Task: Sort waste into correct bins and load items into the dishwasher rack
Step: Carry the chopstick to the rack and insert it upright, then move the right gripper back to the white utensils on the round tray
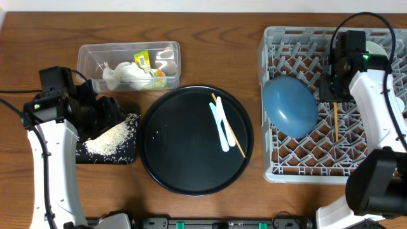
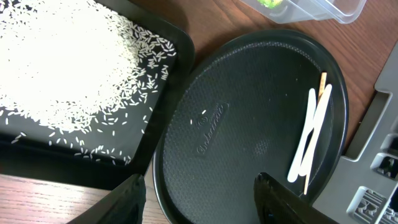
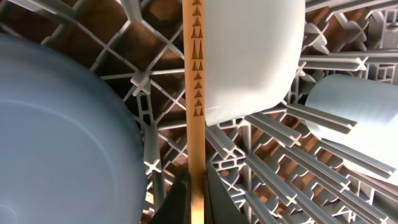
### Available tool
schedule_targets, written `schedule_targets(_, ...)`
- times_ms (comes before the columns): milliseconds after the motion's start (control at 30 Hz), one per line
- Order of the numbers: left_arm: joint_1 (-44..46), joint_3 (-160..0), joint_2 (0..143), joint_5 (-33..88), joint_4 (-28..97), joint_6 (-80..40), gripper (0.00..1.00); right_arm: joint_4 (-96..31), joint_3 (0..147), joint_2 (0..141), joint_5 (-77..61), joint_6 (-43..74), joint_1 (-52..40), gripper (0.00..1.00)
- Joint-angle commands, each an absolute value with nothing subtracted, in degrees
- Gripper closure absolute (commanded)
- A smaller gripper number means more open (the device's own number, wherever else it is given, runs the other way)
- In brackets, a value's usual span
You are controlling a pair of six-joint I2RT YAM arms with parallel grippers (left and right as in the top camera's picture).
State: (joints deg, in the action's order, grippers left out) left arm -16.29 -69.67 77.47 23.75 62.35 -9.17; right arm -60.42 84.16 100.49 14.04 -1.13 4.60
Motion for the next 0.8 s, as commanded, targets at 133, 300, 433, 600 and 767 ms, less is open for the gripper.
schedule_targets(133, -16.3, -68.8, 77.2, 23.2, 62.6, -8.9, 0.42, -61.5, 83.3, 100.9, 14.8, -5.0, 4.6, 0.99)
schedule_targets(300, -16.3, -68.8, 77.2, 23.2, 62.6, -8.9, 0.42, -61.3, 81.7, 100.9, 14.7, -5.3, 4.6, 0.99)
schedule_targets(433, -16.3, -68.8, 77.2, 23.2, 62.5, -8.9, 0.42, -60.0, 79.3, 100.9, 14.6, -5.4, 4.6, 0.98)
schedule_targets(600, -16.3, -68.8, 77.2, 23.2, 62.7, -8.9, 0.42, -56.2, 76.4, 100.9, 14.6, -4.6, 4.5, 0.97)
schedule_targets(767, -16.3, -68.8, 77.2, 23.3, 62.7, -8.9, 0.42, -54.3, 76.2, 100.9, 14.6, -4.6, 4.5, 0.88)
